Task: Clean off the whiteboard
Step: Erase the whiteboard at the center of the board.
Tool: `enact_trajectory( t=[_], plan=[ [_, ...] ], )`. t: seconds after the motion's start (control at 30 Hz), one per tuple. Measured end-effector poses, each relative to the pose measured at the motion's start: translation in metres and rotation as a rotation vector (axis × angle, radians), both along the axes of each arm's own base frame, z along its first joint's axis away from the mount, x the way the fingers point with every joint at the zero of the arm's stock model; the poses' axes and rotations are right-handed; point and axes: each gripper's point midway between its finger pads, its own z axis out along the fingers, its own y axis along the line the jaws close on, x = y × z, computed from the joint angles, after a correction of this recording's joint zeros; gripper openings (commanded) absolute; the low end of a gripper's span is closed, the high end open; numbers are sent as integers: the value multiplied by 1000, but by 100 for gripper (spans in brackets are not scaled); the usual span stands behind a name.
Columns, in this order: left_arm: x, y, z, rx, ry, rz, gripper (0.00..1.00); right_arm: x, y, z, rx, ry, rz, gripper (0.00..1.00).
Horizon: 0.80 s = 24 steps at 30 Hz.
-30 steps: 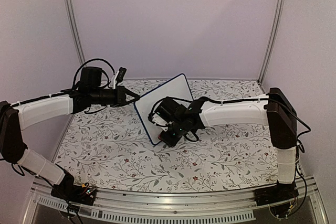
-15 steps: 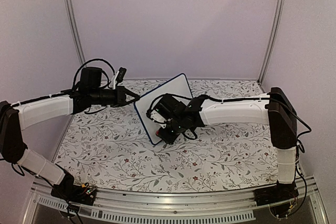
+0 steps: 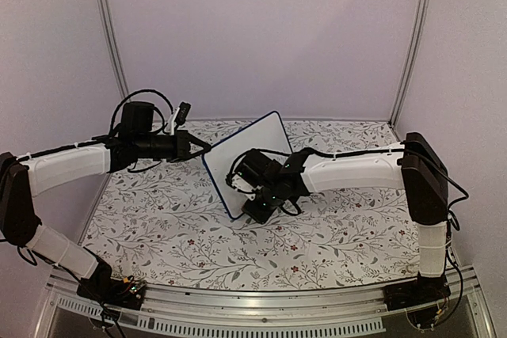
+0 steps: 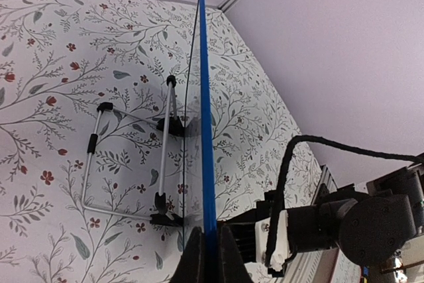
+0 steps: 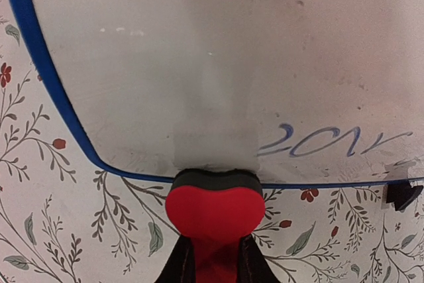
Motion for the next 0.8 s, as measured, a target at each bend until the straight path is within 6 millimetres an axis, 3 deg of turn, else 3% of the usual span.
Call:
enact_trajectory(
  t=[0.8],
  plan=[
    [-2, -2, 3, -15, -1, -14, 0, 4, 3, 5, 9, -14, -7, 3]
  ],
)
